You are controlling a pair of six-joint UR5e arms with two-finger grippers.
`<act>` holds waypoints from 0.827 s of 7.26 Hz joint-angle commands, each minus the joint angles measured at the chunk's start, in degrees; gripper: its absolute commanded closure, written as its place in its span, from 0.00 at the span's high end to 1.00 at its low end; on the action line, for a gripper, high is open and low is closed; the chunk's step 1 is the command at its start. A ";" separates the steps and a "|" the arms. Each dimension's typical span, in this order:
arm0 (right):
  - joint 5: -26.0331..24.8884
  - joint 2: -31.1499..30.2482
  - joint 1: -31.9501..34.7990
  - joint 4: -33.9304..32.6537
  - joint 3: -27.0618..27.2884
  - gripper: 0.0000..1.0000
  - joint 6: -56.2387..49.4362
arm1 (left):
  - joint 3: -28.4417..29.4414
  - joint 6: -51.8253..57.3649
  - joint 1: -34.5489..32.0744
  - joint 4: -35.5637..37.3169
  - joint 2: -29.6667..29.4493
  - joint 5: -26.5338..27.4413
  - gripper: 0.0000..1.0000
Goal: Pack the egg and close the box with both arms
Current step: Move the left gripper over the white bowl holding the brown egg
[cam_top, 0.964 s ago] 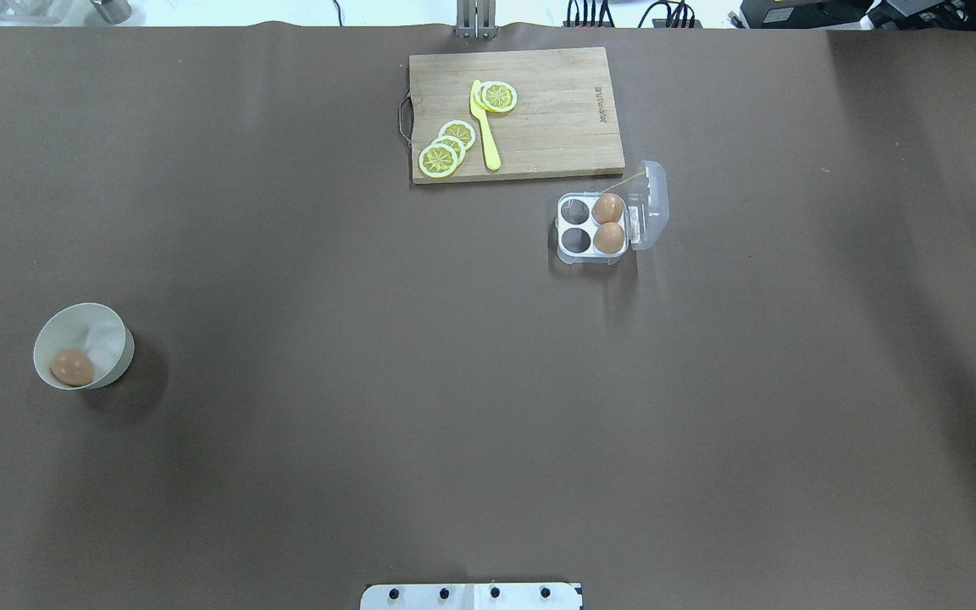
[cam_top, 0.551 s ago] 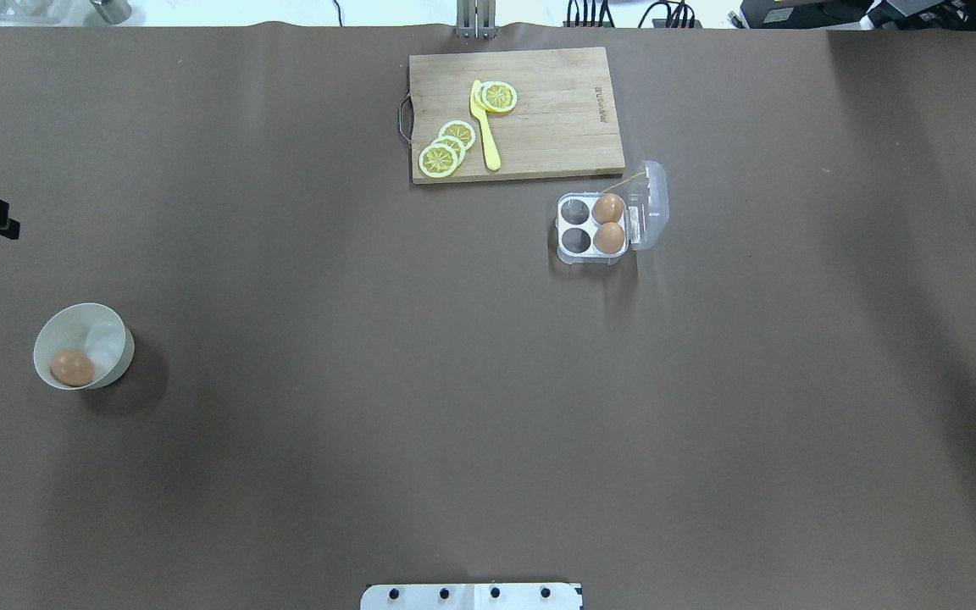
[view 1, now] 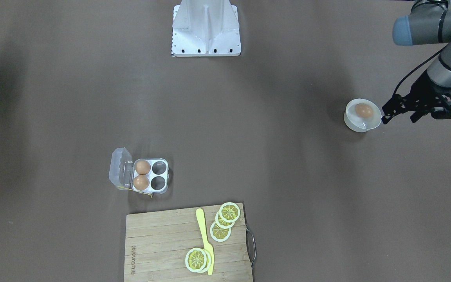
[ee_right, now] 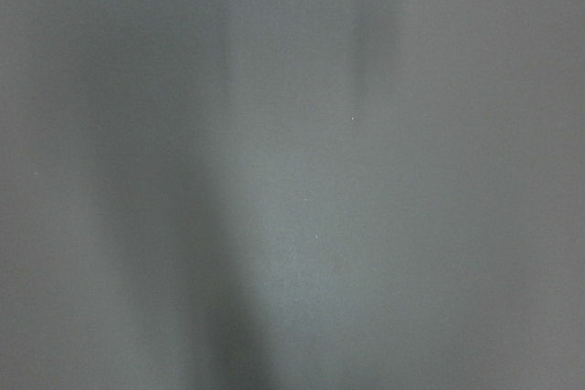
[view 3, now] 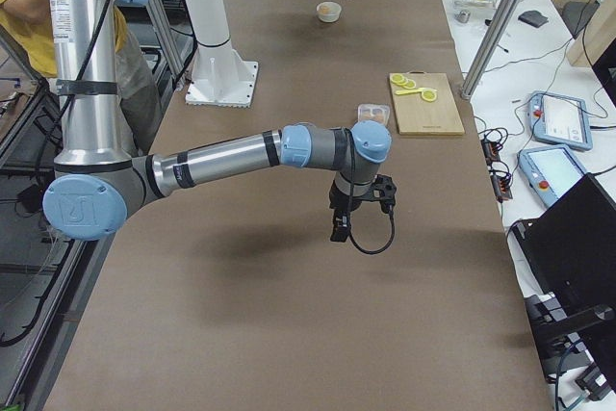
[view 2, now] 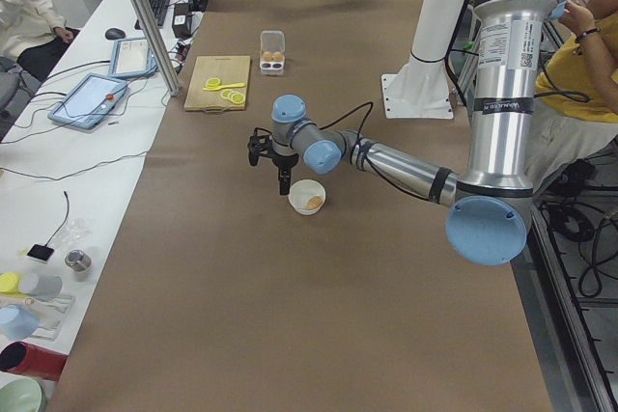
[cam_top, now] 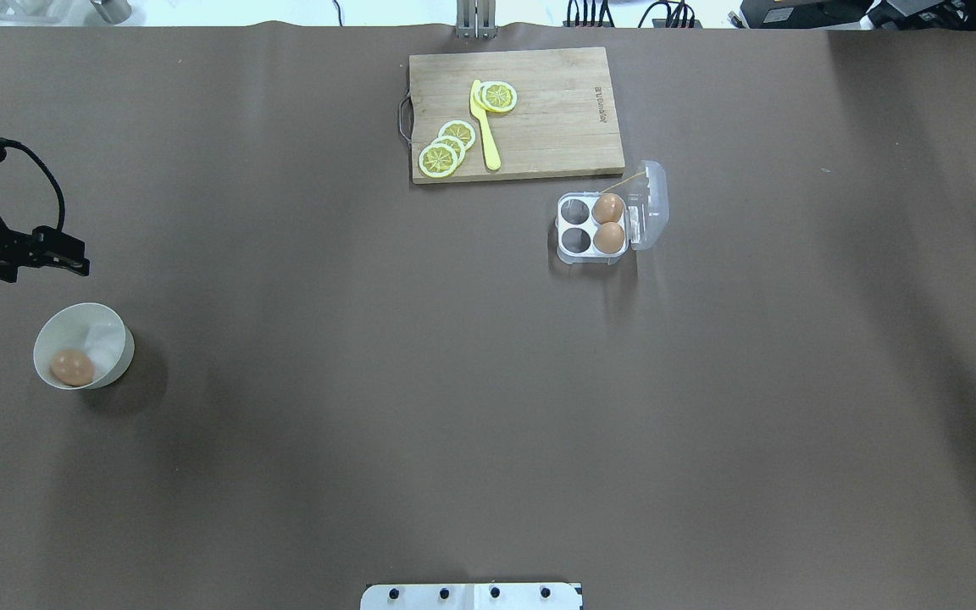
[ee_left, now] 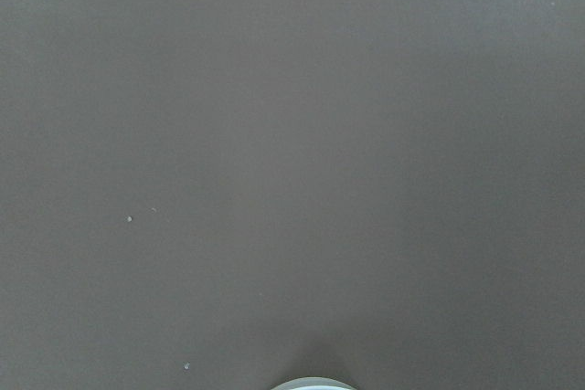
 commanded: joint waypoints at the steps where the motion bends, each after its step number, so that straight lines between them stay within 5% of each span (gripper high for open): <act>1: -0.10 0.01 -0.04 -0.10 0.03 1.00 0.05 | 0.18 -2.48 1.94 -0.01 0.75 1.54 0.97; 6: -0.54 -0.16 -0.04 -0.10 0.12 1.00 0.22 | -0.08 -3.28 3.18 -0.28 2.60 0.93 0.92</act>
